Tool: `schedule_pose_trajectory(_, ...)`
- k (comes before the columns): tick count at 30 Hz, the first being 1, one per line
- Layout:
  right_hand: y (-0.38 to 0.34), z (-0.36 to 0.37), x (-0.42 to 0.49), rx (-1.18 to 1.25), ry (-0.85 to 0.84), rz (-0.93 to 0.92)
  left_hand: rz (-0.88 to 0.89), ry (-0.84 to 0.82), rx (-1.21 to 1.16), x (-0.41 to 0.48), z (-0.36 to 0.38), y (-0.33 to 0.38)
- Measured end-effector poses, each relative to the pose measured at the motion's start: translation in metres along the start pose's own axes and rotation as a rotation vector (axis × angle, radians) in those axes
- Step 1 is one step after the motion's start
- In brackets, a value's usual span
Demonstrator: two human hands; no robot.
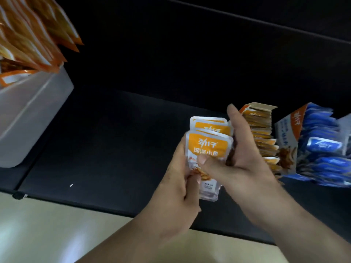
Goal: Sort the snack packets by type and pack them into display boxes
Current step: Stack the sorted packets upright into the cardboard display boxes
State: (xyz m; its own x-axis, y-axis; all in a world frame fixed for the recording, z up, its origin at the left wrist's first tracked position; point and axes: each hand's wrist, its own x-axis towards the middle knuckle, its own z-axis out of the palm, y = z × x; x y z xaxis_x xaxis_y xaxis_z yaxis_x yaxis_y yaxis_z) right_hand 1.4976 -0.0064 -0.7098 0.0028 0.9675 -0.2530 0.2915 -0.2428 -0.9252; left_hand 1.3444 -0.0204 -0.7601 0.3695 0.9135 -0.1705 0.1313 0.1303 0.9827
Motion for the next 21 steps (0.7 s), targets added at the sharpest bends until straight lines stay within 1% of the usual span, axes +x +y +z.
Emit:
schedule_pose_trajectory(3,-0.009,-0.035,-0.007,-0.123,-0.017,-0.021,0.007,-0.026,0.05,-0.007,0.025,0.001)
schedule_pose_trajectory(5,-0.008,-0.055,-0.013,-0.162,-0.046,-0.016,0.005,-0.035,0.052,-0.009,0.041,0.003)
schedule_pose_trajectory(8,0.001,-0.07,-0.024,-0.296,-0.041,-0.01,0.001,-0.065,0.002,-0.009,0.057,0.006)
schedule_pose_trajectory(10,0.007,-0.074,-0.029,-0.335,-0.06,-0.012,-0.007,-0.091,-0.049,-0.006,0.062,0.01)
schedule_pose_trajectory(13,0.013,-0.083,-0.033,-0.309,-0.082,-0.021,0.007,-0.1,-0.056,0.001,0.069,0.018)
schedule_pose_trajectory(16,0.016,-0.103,-0.035,-0.157,-0.048,0.002,-0.015,-0.11,-0.047,0.007,0.079,0.024)
schedule_pose_trajectory(18,0.014,-0.115,-0.042,-0.1,-0.034,-0.02,-0.009,-0.129,-0.053,0.005,0.087,0.029)
schedule_pose_trajectory(20,0.012,-0.125,-0.05,-0.116,0.012,-0.078,0.004,-0.126,-0.068,0.005,0.094,0.035)
schedule_pose_trajectory(21,0.012,-0.126,-0.05,-0.149,0.007,-0.082,0.001,-0.121,-0.077,0.005,0.094,0.034)
